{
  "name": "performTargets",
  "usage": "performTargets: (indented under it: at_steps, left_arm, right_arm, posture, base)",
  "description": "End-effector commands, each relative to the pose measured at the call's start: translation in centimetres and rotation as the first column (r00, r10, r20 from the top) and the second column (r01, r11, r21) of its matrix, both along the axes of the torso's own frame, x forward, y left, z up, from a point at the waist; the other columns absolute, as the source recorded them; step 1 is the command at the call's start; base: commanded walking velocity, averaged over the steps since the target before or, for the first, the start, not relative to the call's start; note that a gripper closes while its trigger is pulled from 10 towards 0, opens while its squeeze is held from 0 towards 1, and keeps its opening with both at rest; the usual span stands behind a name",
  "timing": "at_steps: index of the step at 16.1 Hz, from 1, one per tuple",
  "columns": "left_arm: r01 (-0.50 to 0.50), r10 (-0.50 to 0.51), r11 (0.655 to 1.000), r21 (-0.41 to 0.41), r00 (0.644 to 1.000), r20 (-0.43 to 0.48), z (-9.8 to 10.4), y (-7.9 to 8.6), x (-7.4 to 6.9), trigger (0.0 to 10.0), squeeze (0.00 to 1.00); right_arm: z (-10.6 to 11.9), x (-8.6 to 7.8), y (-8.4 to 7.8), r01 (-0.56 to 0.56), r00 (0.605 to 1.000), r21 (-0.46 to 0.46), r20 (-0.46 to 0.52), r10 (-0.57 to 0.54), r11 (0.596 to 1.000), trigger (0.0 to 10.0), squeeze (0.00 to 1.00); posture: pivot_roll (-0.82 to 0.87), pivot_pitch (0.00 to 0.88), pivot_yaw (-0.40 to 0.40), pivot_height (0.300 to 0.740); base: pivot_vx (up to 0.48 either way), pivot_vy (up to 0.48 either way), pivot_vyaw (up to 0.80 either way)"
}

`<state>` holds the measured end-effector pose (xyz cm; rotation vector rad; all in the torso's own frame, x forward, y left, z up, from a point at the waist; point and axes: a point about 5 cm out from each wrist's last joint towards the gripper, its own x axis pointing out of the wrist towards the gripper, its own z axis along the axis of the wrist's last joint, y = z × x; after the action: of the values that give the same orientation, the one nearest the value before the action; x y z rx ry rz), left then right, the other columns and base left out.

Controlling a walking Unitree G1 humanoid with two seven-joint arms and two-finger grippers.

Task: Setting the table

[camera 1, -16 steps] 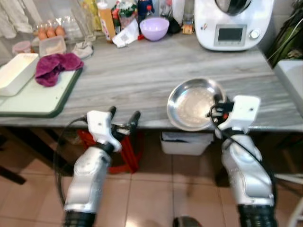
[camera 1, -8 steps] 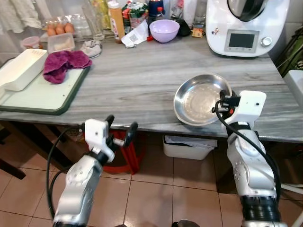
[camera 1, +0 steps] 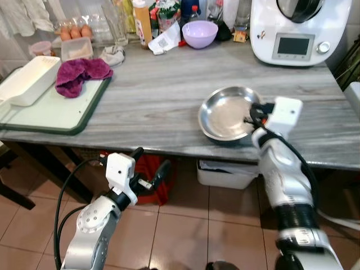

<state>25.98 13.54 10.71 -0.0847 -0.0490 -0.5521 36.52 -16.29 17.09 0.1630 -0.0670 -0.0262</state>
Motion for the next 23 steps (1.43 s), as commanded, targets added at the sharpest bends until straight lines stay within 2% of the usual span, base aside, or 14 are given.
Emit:
performTargets:
  at_steps: [1, 2, 4, 9, 10, 11, 12, 16, 23]
  left_arm:
    - [0.012, -0.012, 1.000, 0.010, 1.000, -0.001, 0.0, 0.0, -0.2, 10.0, 0.00]
    - [0.016, -0.016, 1.000, 0.011, 1.000, 0.000, 0.1, -0.1, -0.3, 10.0, 0.00]
    - [0.024, -0.024, 1.000, 0.004, 1.000, 0.004, 0.3, -0.2, -0.4, 10.0, 0.00]
    - [0.028, -0.028, 1.000, -0.005, 1.000, 0.004, 0.4, -0.8, -0.3, 10.0, 0.00]
    - [0.032, -0.032, 0.999, -0.007, 0.999, 0.005, 0.4, -0.9, -0.3, 10.0, 0.00]
    - [0.033, -0.033, 0.999, -0.007, 0.999, 0.005, 0.4, -1.0, -0.3, 10.0, 0.00]
    - [0.034, -0.034, 0.999, -0.007, 0.999, 0.006, 0.5, -1.0, -0.3, 10.0, 0.00]
    - [0.024, -0.024, 1.000, -0.004, 1.000, 0.012, 0.5, -0.9, -0.1, 10.0, 0.00]
    - [-0.030, 0.029, 1.000, 0.011, 0.999, 0.021, 0.4, -0.7, 0.3, 10.0, 0.00]
  right_arm:
    - [0.1, 0.3, 0.5, -0.017, 1.000, 0.027, 0.003, 0.017, 0.999, 10.0, 0.00]
    - [-0.1, 1.0, 1.4, -0.026, 0.999, 0.058, -0.020, 0.027, 0.998, 10.0, 0.00]
    - [-0.7, 1.4, 2.3, -0.041, 0.997, 0.073, -0.063, 0.046, 0.996, 10.0, 0.00]
    - [-2.0, 1.6, 3.9, -0.107, 0.985, 0.142, -0.121, 0.125, 0.984, 10.0, 0.00]
    - [-2.1, 1.7, 4.1, -0.120, 0.983, 0.161, -0.122, 0.140, 0.980, 10.0, 0.55]
    - [-2.1, 1.8, 4.2, -0.121, 0.982, 0.166, -0.121, 0.142, 0.979, 10.0, 0.55]
    - [-2.0, 1.8, 4.4, -0.133, 0.981, 0.178, -0.113, 0.154, 0.975, 10.0, 1.00]
    - [-1.7, 1.9, 4.6, -0.133, 0.984, 0.152, -0.094, 0.149, 0.979, 10.0, 1.00]
    - [-0.6, 1.6, 3.8, -0.126, 0.992, 0.040, -0.011, 0.127, 0.991, 10.0, 1.00]
  posture:
    - [-0.12, 0.173, 0.050, 0.740]
    - [-0.12, 0.173, 0.050, 0.740]
    - [-0.12, 0.178, 0.049, 0.740]
    - [-0.11, 0.183, 0.049, 0.740]
    - [-0.11, 0.183, 0.049, 0.740]
    - [-0.11, 0.183, 0.049, 0.740]
    - [-0.11, 0.180, 0.050, 0.740]
    - [-0.11, 0.177, 0.048, 0.740]
    - [-0.12, 0.170, 0.043, 0.740]
  base:
    - [0.000, 0.000, 0.00]
    - [0.000, 0.000, 0.00]
    - [0.000, 0.000, 0.00]
    - [0.000, 0.000, 0.00]
    - [0.000, 0.000, 0.00]
    - [0.000, 0.000, 0.00]
    - [0.000, 0.000, 0.00]
    - [0.000, 0.000, 0.00]
    - [0.000, 0.000, 0.00]
